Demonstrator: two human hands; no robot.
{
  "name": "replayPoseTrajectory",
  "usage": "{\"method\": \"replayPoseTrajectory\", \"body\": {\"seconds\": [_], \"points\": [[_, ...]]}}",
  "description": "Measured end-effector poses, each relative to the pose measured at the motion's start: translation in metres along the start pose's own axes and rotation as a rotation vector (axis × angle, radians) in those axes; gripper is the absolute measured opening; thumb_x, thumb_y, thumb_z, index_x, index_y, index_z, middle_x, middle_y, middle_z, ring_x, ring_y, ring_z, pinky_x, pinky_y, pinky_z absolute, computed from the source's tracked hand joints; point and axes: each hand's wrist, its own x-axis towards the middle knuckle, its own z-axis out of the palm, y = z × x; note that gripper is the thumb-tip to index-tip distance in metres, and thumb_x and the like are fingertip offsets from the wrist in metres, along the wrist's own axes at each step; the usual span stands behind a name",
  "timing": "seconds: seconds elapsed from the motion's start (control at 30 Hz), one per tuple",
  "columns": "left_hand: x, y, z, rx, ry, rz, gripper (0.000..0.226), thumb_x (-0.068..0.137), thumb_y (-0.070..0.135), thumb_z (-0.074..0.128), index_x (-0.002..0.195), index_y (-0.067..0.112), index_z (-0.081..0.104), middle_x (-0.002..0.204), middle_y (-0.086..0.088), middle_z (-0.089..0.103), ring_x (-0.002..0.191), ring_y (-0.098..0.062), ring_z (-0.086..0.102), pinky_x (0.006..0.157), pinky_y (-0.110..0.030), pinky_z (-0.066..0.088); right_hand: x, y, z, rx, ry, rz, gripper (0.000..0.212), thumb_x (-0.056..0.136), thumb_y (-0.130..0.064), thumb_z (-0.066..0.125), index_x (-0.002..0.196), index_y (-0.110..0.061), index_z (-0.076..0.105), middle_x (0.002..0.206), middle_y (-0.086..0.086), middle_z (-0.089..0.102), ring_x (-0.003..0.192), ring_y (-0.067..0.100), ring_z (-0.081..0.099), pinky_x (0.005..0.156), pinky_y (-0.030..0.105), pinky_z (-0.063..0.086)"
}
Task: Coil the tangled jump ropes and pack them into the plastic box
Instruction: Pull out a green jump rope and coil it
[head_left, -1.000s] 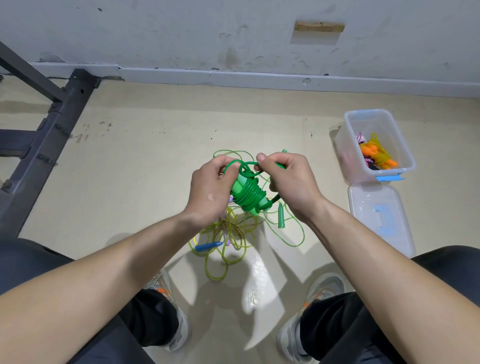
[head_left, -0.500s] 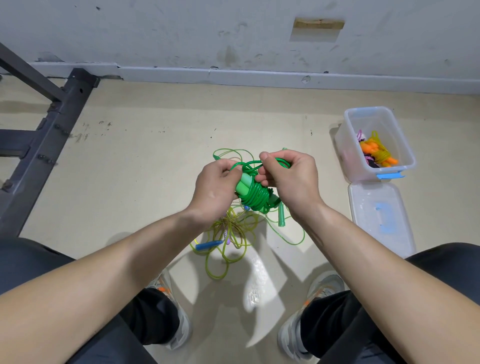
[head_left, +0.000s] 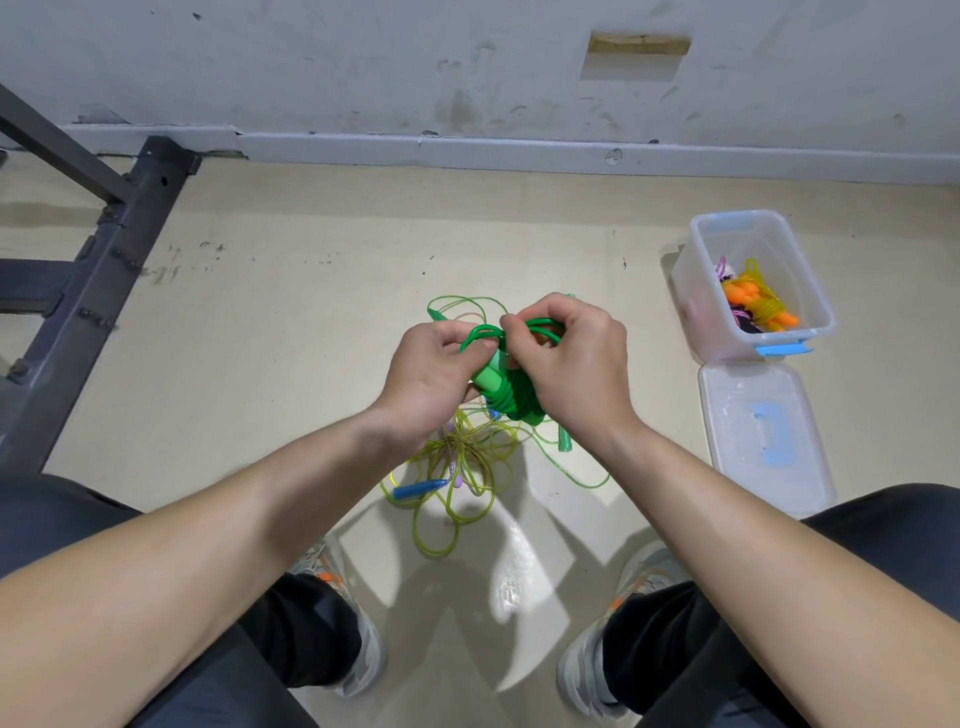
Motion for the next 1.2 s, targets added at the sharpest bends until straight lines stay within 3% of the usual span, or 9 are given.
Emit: {"method": "replayPoseTrajectory", "body": {"seconds": [0.17, 0.33, 0.5, 0.6, 0.77, 0.83, 0.97, 1.2], "points": [[0.004, -0.006, 0.000, 0.132, 0.141, 0.057, 0.014, 0.078, 0.033, 0.064, 0.089, 0.026, 0.071, 0.092, 0.002, 0.075, 0.095, -0.024, 0.072, 0.088, -0.053, 0.058, -0.004, -0.001, 0.004, -0.028, -0.056, 0.047, 0.014, 0.089, -0.026, 0.069, 0.076, -0.020, 0.069, 0.056, -0.011, 0.063, 0.055, 0.002, 0.062, 0.057, 0.017, 0.044], [0.003, -0.005, 0.001, 0.221, 0.207, 0.154, 0.015, 0.077, 0.030, 0.059, 0.089, 0.026, 0.067, 0.095, 0.009, 0.071, 0.100, -0.015, 0.067, 0.090, -0.049, 0.055, -0.009, 0.000, 0.008, -0.024, -0.118, 0.093, 0.013, 0.095, -0.032, 0.063, 0.091, -0.022, 0.069, 0.070, -0.008, 0.071, 0.063, 0.006, 0.069, 0.070, 0.034, 0.059], [0.005, -0.009, 0.002, 0.273, 0.218, 0.224, 0.016, 0.081, 0.015, 0.062, 0.092, 0.022, 0.069, 0.094, 0.007, 0.072, 0.100, -0.010, 0.066, 0.091, -0.040, 0.054, -0.008, -0.002, 0.008, 0.006, -0.122, 0.164, 0.024, 0.083, -0.043, 0.077, 0.080, -0.020, 0.071, 0.064, -0.003, 0.071, 0.065, 0.015, 0.071, 0.068, 0.040, 0.059], [0.006, -0.009, 0.001, 0.300, 0.246, 0.227, 0.014, 0.084, 0.012, 0.067, 0.094, 0.021, 0.071, 0.095, 0.009, 0.073, 0.099, -0.005, 0.066, 0.091, -0.033, 0.053, -0.007, -0.002, 0.009, 0.078, -0.120, 0.276, 0.020, 0.078, -0.037, 0.081, 0.077, -0.019, 0.072, 0.065, -0.001, 0.072, 0.069, 0.020, 0.072, 0.072, 0.044, 0.061], [0.006, -0.008, 0.003, 0.383, 0.211, 0.255, 0.017, 0.085, 0.012, 0.065, 0.091, 0.027, 0.071, 0.092, 0.011, 0.074, 0.086, -0.006, 0.066, 0.083, -0.031, 0.055, -0.001, -0.007, 0.005, 0.490, -0.140, 0.586, 0.004, 0.080, -0.005, 0.073, 0.079, -0.005, 0.069, 0.063, 0.012, 0.064, 0.065, 0.024, 0.060, 0.059, 0.031, 0.051], [0.006, -0.009, 0.003, 0.397, 0.200, 0.265, 0.016, 0.085, 0.012, 0.065, 0.092, 0.025, 0.071, 0.091, 0.012, 0.073, 0.083, -0.006, 0.065, 0.084, -0.033, 0.055, -0.002, -0.006, 0.005, 0.538, -0.131, 0.597, 0.004, 0.081, 0.001, 0.071, 0.082, -0.002, 0.070, 0.065, 0.012, 0.064, 0.064, 0.023, 0.062, 0.059, 0.026, 0.054], [0.008, -0.006, 0.001, 0.377, 0.180, 0.248, 0.018, 0.085, 0.011, 0.067, 0.090, 0.028, 0.070, 0.092, 0.009, 0.074, 0.094, -0.009, 0.069, 0.088, -0.037, 0.056, -0.007, -0.002, 0.009, 0.566, -0.095, 0.542, 0.006, 0.083, 0.002, 0.073, 0.088, 0.000, 0.071, 0.070, 0.013, 0.069, 0.064, 0.020, 0.065, 0.068, 0.028, 0.060], [0.003, -0.001, 0.005, 0.172, 0.060, 0.174, 0.033, 0.074, 0.022, 0.056, 0.098, 0.032, 0.076, 0.100, 0.005, 0.077, 0.100, -0.014, 0.072, 0.094, -0.041, 0.057, -0.004, 0.005, 0.009, 0.533, 0.004, 0.482, 0.007, 0.085, 0.002, 0.071, 0.090, 0.005, 0.069, 0.064, 0.012, 0.065, 0.059, 0.021, 0.059, 0.062, 0.029, 0.054]]}}
